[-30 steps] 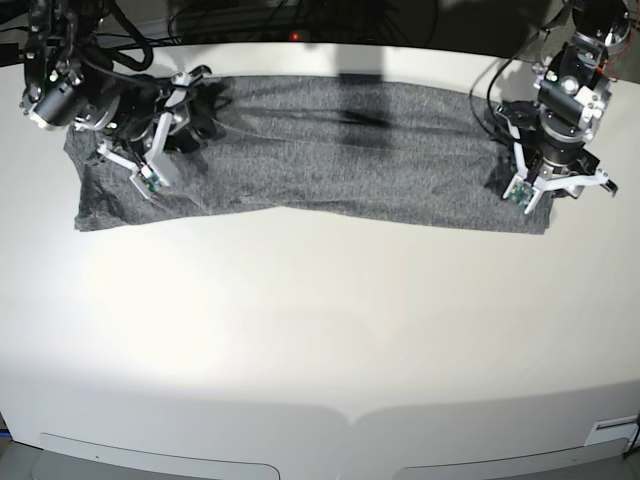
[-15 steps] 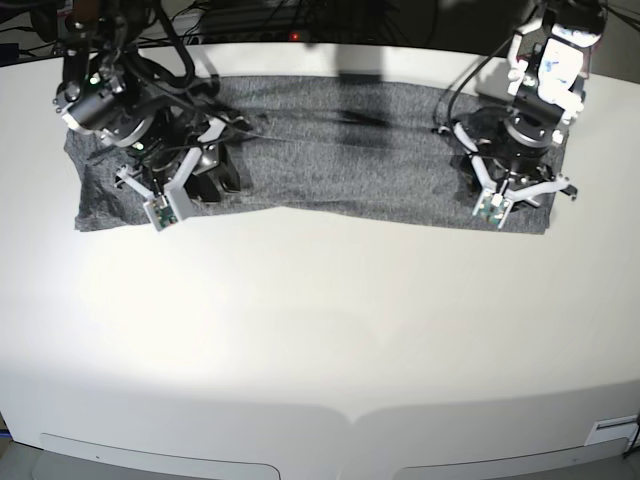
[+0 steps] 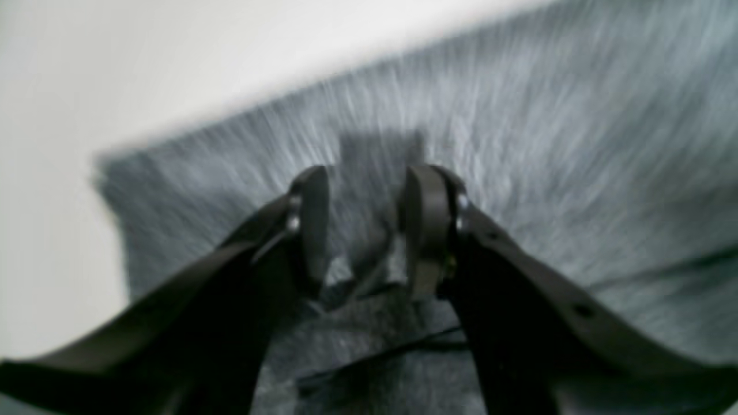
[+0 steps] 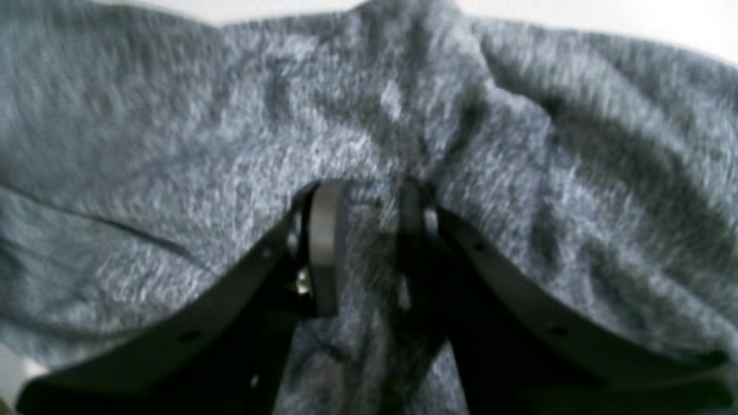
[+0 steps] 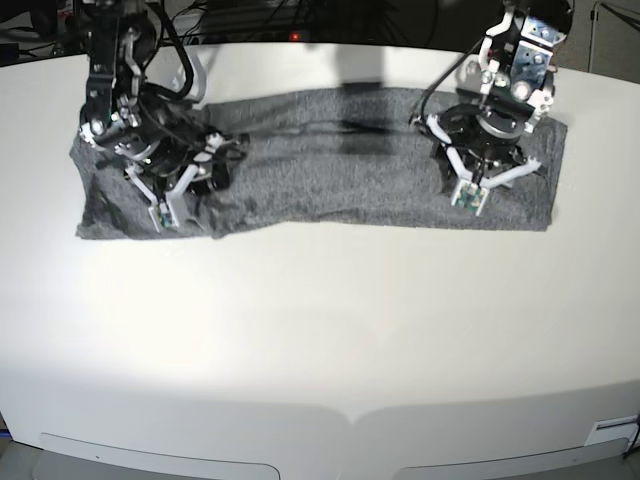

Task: Fold the T-shirt properly
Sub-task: 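Press both grippers down on the folded strip to flatten it, then grasp the strip's ends with both grippers and pull them apart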

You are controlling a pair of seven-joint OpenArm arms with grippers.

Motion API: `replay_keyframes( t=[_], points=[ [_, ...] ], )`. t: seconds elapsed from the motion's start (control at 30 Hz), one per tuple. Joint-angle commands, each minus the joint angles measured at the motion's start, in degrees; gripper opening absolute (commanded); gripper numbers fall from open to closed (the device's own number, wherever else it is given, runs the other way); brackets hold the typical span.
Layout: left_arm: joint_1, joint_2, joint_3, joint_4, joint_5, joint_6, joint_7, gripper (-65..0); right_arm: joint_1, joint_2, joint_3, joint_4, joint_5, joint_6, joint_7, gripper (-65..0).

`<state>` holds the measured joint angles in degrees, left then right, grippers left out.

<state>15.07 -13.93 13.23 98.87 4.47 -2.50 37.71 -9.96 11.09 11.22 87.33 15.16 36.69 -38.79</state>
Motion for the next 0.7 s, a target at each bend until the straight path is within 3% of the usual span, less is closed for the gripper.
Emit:
replay_keyframes(
  t=[0.0, 0.17, 0.47, 0.67],
  points=[
    [-0.79, -0.2, -0.11, -1.53, -0.07, 0.15, -1.18, -43.8, 0.7, 0.17, 0.0, -1.49, -1.46, -0.09, -1.68, -47.3],
    [-5.16, -0.24, -0.11, -9.9, -0.04, 0.15, -1.77, -43.7, 4.2, 0.17, 0.0, -5.2, -1.49, -0.09, -1.75, -47.3],
    [-10.64, -0.22, -0.11, -10.36, -0.04, 0.15, 2.54, -43.7, 6.38, 0.28, 0.0, -5.16, -0.83, -0.04, -2.8, -47.3],
    [-10.64, -0.2, -0.11, -8.98, -0.07, 0.17, 2.84, -43.7, 9.03, 1.36, 0.02, -5.01, 7.89, 0.2, -4.94, -47.3]
  ],
)
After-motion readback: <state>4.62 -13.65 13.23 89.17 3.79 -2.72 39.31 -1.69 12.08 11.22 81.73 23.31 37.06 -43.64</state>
